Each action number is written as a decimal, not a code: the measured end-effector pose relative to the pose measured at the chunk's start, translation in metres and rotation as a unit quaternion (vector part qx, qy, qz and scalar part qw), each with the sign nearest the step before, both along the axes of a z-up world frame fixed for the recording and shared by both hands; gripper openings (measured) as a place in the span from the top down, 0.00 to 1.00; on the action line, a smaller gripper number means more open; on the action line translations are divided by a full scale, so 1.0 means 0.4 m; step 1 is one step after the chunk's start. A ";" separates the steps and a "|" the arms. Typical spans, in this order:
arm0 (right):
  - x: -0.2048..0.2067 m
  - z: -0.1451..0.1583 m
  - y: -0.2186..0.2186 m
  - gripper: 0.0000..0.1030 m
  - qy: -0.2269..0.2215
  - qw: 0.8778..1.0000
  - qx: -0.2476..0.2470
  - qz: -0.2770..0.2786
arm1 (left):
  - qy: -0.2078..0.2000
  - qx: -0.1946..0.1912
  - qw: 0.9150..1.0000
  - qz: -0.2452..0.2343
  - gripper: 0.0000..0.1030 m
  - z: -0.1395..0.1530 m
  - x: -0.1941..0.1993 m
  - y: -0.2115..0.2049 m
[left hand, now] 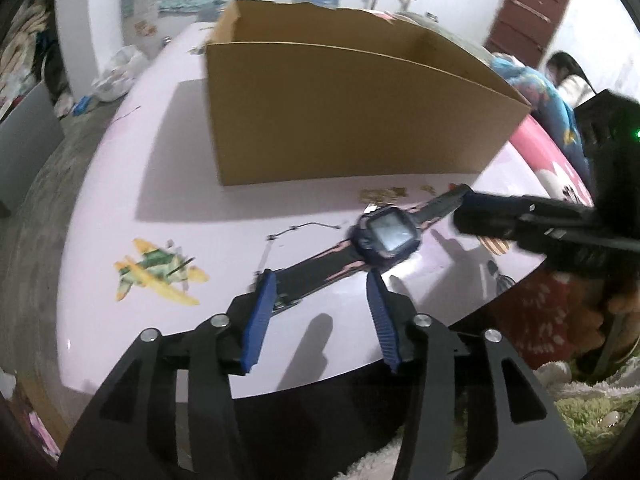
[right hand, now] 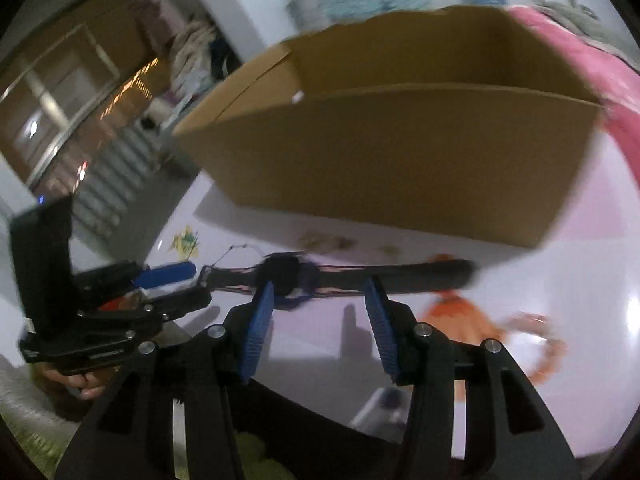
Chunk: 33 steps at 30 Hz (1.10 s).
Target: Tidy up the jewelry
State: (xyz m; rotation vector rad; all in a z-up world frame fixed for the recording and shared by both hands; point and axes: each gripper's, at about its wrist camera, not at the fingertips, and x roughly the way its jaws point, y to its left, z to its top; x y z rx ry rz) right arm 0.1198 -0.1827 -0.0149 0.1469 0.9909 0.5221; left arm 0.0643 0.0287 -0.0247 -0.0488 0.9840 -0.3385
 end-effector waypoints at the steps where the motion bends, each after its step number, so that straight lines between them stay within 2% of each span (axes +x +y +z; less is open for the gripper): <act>1: 0.010 -0.006 0.011 0.55 0.004 1.000 0.002 0.001 | 0.002 -0.001 1.000 0.006 0.50 -0.002 0.001 0.007; 5: 0.044 -0.026 0.039 0.55 0.014 1.000 0.002 -0.005 | 0.026 -0.024 0.999 0.033 0.49 -0.024 0.018 0.048; 7: 0.050 -0.032 0.053 0.55 0.015 1.000 -0.003 -0.007 | 0.044 -0.053 0.997 0.036 0.49 -0.039 0.031 0.066; 11: 0.054 -0.039 0.066 0.59 0.014 1.000 -0.022 -0.012 | 0.050 -0.098 0.993 0.031 0.49 -0.050 0.041 0.083; 13: 0.053 -0.039 0.070 0.62 0.012 0.999 -0.032 -0.014 | 0.055 -0.126 0.990 0.028 0.49 -0.058 0.040 0.093; 17: 0.055 -0.036 0.074 0.64 0.012 0.999 -0.038 -0.018 | 0.068 -0.192 0.978 0.037 0.49 -0.072 0.043 0.116; 20: 0.052 -0.037 0.080 0.64 0.009 0.999 -0.047 -0.017 | 0.071 -0.274 0.958 0.047 0.49 -0.078 0.046 0.149; 21: 0.051 -0.037 0.082 0.64 0.007 0.999 -0.049 -0.017 | 0.073 -0.313 0.946 0.047 0.49 -0.082 0.047 0.161; 22: 0.052 -0.037 0.084 0.64 0.007 0.999 -0.051 -0.016 | 0.075 -0.335 0.938 0.047 0.49 -0.083 0.050 0.163; 24: 0.052 -0.037 0.085 0.64 0.005 0.998 -0.053 -0.015 | 0.088 -0.390 0.916 0.042 0.49 -0.099 0.059 0.169; 25: 0.052 -0.036 0.083 0.64 0.005 0.998 -0.053 -0.015 | 0.092 -0.398 0.911 0.045 0.49 -0.105 0.059 0.169; 26: 0.051 -0.036 0.082 0.64 0.005 0.999 -0.052 -0.015 | 0.095 -0.401 0.910 0.050 0.49 -0.111 0.062 0.167; 31: 0.048 -0.037 0.082 0.64 0.002 0.998 -0.053 -0.015 | 0.096 -0.375 0.919 0.068 0.50 -0.118 0.069 0.161; 33: 0.048 -0.037 0.082 0.64 0.001 0.999 -0.052 -0.015 | 0.092 -0.355 0.928 0.068 0.50 -0.111 0.070 0.152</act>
